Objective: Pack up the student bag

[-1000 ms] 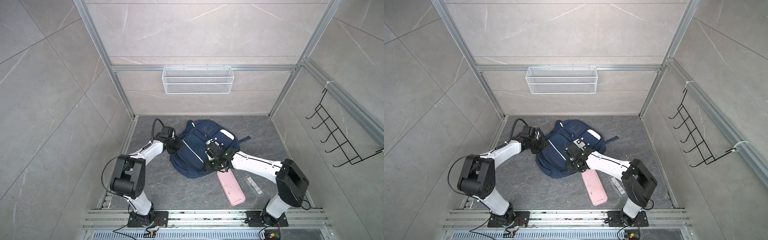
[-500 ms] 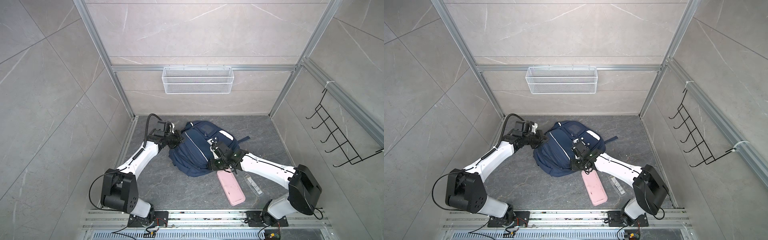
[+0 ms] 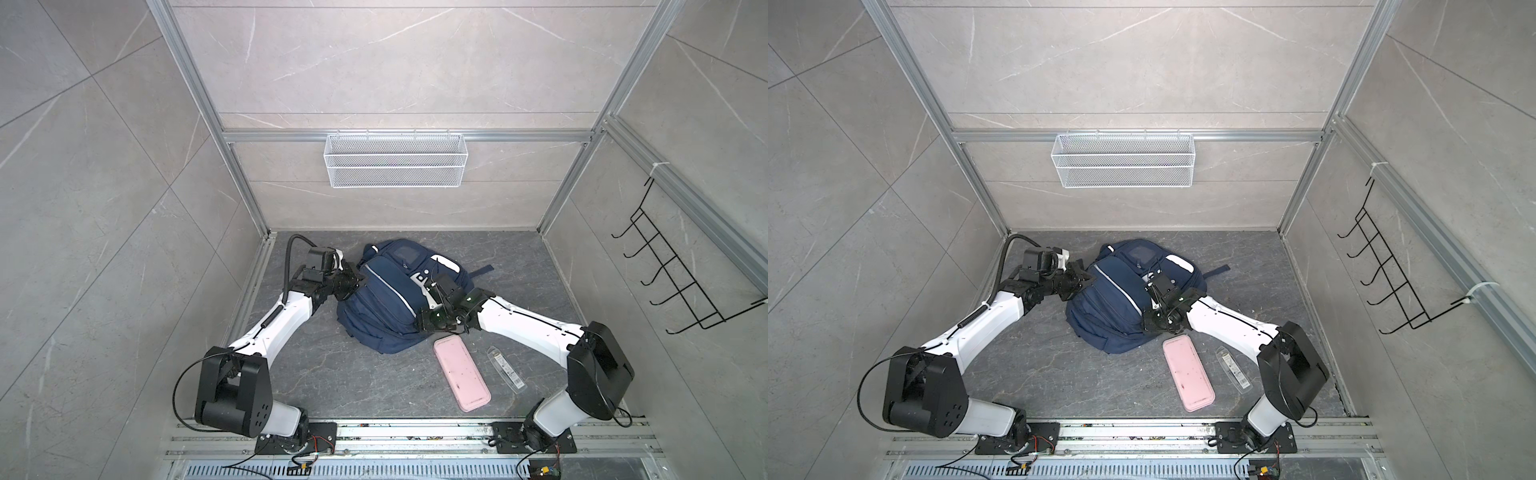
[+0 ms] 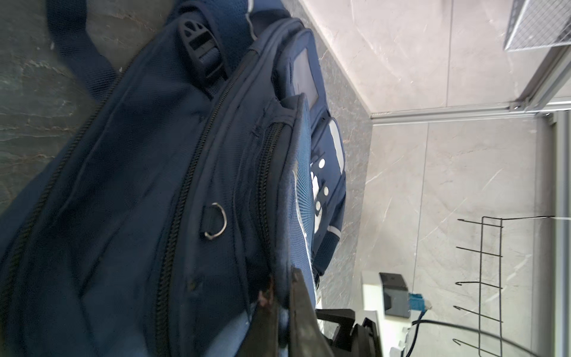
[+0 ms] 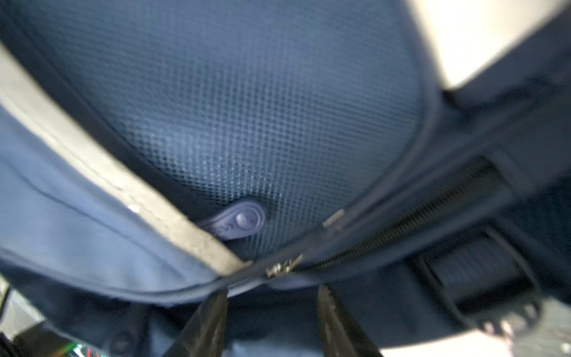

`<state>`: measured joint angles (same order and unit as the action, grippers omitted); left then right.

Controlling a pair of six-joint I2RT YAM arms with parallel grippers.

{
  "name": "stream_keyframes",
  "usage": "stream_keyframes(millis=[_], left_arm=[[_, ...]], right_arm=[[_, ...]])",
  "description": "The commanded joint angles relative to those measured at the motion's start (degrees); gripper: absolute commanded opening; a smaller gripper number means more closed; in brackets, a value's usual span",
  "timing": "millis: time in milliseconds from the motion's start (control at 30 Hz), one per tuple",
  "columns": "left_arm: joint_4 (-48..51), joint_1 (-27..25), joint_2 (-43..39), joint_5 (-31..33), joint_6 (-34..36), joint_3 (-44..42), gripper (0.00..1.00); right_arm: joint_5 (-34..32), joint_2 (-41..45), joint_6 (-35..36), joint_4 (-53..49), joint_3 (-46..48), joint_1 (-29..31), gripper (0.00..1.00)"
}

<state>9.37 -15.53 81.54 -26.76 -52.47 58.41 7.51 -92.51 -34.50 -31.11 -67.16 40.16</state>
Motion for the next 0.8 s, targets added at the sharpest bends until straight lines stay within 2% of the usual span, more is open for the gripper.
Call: stream_keyframes(millis=[0,167,333,533,667,767], left_arm=[[-6.29,-0.90,-4.16,-7.89,-3.96,-1.66,0.00],[-13.67,-0.91,-5.03,-8.91,-9.80,-6.66,0.00],[-21.93,-0.97,-4.81,-8.91,-15.22,-10.68,0.00],[-27.07,-0.97,-4.09,-9.01,-18.84,-11.54,0.00],[-30.53,-0.94,-3.00,-9.38,-21.22,-11.72,0.00],[-32.13,-0.93,-2.39,-9.79,-22.31,-11.88,0.00]], right_arm=[[-1.87,-1.28,0.96,5.94,-5.54,-2.46,0.51],[0.19,-2.12,1.38,6.78,-8.34,-4.42,0.51],[5.83,-1.52,5.15,1.44,-11.38,-3.99,0.50],[7.85,4.01,6.27,-0.57,-4.93,1.54,0.48],[4.21,3.93,6.16,-2.09,-2.72,6.85,0.49],[3.04,3.41,5.29,-1.72,-1.31,7.98,0.49]])
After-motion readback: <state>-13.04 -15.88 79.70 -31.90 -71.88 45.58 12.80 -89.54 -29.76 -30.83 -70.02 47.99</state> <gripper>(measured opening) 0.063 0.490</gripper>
